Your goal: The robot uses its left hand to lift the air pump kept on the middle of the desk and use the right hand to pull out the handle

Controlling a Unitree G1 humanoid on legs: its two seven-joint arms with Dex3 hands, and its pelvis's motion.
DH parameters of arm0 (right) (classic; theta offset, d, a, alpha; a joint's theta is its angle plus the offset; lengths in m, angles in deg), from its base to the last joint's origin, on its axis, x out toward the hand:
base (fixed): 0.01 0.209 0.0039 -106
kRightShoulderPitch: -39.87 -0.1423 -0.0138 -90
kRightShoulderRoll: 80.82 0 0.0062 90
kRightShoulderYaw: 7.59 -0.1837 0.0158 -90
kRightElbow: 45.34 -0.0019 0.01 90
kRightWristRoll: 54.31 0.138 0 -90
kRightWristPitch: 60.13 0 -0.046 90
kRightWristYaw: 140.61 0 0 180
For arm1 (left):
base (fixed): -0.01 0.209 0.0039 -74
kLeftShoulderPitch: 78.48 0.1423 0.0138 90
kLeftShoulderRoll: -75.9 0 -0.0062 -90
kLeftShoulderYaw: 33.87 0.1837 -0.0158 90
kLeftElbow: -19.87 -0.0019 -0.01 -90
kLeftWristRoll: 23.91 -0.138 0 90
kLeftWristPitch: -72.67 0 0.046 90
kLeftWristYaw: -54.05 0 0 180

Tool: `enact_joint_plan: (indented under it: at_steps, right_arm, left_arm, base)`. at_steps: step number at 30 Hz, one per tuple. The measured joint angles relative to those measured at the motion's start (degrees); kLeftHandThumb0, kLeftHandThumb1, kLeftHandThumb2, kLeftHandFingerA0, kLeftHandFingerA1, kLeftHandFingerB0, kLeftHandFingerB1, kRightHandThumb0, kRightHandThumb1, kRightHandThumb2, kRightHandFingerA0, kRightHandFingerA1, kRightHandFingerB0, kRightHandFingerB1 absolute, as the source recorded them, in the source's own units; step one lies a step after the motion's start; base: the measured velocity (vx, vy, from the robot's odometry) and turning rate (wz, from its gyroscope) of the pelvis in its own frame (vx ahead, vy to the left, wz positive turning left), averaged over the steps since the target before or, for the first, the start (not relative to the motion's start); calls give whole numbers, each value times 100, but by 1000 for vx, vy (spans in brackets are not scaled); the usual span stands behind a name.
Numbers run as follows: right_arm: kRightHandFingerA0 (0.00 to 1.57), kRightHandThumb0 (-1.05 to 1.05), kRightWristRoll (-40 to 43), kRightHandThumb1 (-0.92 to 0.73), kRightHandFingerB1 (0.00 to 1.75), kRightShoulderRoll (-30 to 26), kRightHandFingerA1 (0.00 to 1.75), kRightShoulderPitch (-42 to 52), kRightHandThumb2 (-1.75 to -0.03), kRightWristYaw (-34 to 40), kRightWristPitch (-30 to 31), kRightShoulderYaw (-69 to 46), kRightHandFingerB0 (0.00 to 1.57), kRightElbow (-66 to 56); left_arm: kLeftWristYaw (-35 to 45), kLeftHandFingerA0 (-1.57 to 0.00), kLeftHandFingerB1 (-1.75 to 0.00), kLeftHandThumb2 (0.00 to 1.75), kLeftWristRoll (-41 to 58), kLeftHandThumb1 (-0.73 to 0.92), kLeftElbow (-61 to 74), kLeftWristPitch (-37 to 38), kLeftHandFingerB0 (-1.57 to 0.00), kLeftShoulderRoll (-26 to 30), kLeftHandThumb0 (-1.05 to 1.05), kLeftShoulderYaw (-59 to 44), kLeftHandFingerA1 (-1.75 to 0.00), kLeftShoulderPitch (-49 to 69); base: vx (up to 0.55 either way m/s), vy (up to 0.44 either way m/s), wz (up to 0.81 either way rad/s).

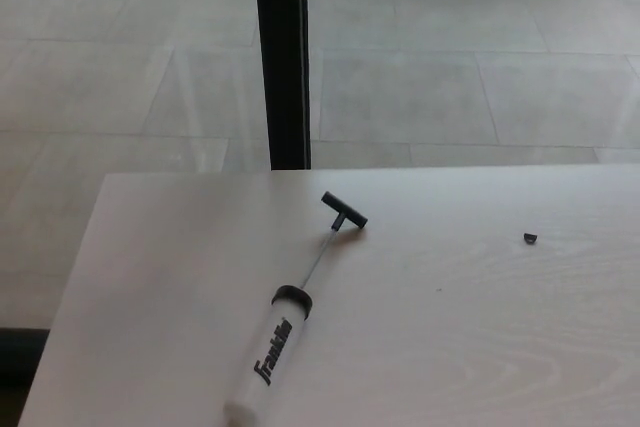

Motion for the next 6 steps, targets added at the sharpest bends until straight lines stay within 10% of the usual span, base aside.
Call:
enact_joint_plan:
  at_steps: [2, 6]
  right_arm:
    - [8, -28, 119, -67, 53, 51, 55, -3, -117, 56, 10, -256, 7, 143]
    - [2, -31, 370, -69, 50, 266, 53, 17, -118, 168, 29, -772, 0, 420]
  left_arm:
    - [-43, -16, -46, 63, 122, 79, -330, -15, -12, -162, -44, -222, -72, 110]
    - [-117, -22, -45, 62, 387, 77, -586, -137, -30, -667, -43, -677, -54, 435]
  base:
    - [0, 0, 0]
    - [0, 0, 0]
